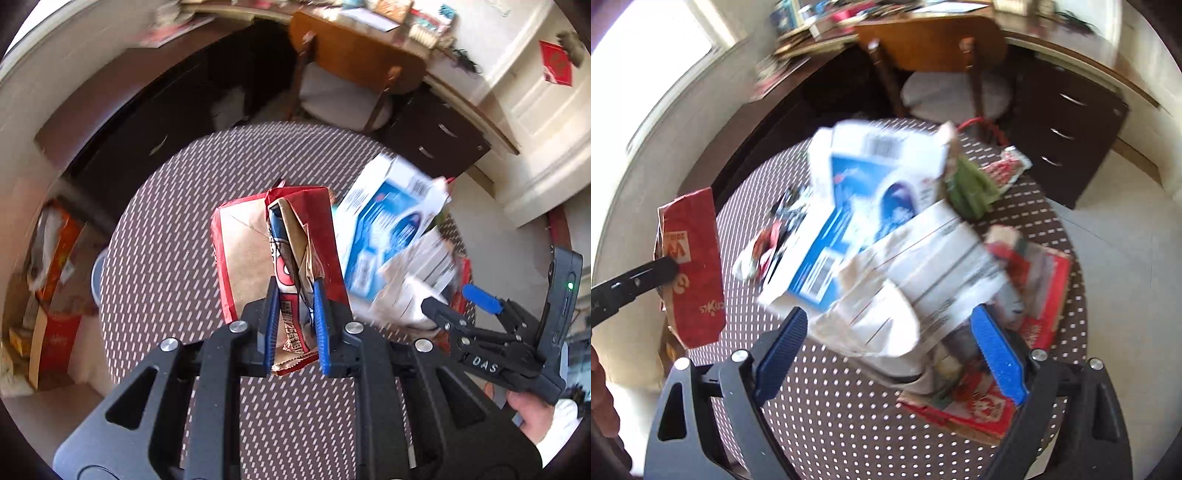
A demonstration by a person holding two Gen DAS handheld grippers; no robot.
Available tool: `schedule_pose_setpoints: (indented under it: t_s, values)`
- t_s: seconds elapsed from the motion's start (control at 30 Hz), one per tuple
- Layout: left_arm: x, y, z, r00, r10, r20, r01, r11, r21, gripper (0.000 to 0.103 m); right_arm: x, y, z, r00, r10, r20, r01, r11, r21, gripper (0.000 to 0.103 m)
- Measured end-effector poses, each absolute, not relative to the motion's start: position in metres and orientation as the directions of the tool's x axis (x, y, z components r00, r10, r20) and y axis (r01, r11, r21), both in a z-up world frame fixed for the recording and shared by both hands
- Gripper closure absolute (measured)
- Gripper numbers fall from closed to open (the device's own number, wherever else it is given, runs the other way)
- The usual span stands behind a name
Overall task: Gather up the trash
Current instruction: 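Grasp the red paper snack bag with left tool while right grasps white paper envelope, then carry the red bag and white envelope with both tools toward the blue bin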
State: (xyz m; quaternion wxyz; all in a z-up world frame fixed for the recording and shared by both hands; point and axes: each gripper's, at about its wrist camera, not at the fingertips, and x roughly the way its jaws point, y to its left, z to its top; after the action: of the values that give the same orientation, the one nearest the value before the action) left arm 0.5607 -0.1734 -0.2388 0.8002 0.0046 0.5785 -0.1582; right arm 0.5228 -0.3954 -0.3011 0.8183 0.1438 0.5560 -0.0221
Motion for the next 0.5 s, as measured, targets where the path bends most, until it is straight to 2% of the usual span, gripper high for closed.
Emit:
schedule_pose_setpoints:
  t_s: [0.1,0.13,0.23,0.3,0.37,0.43,0.5]
  values:
    - [0.554,-0.156,-0.252,0.241,-0.240,-0.940,0.220,0.957,-0.188,0.086,0.525,-0.394,-0.316,0.339,0.110,-0.934,0.225,0.955,0.194,0.017]
    - [0.552,-0.153,-0.255,0.234,-0.239,-0.942,0.212,0.958,-0.190,0.086,0.526,-0.395,-0.322,0.326,0.113,-0.938,0.231,0.953,0.196,0.029]
    - [0.546,-0.147,-0.257,0.228,-0.247,-0.942,0.209,0.957,-0.201,0.086,0.530,-0.400,-0.335,0.281,0.167,-0.945,0.253,0.937,0.241,0.052]
    - [0.545,-0.147,-0.255,0.234,-0.249,-0.940,0.215,0.956,-0.200,0.085,0.530,-0.402,-0.341,0.270,0.200,-0.942,0.263,0.925,0.273,0.056]
    - [0.544,-0.146,-0.252,0.237,-0.257,-0.937,0.217,0.954,-0.207,0.085,0.530,-0.403,-0.337,0.280,0.224,-0.934,0.254,0.921,0.296,0.070]
    - [0.543,-0.145,-0.248,0.243,-0.260,-0.935,0.221,0.953,-0.208,0.085,0.530,-0.406,-0.331,0.283,0.268,-0.921,0.254,0.905,0.342,0.094]
    - [0.542,-0.143,-0.245,0.249,-0.267,-0.931,0.219,0.952,-0.214,0.085,0.529,-0.406,-0.325,0.286,0.297,-0.911,0.247,0.896,0.369,0.097]
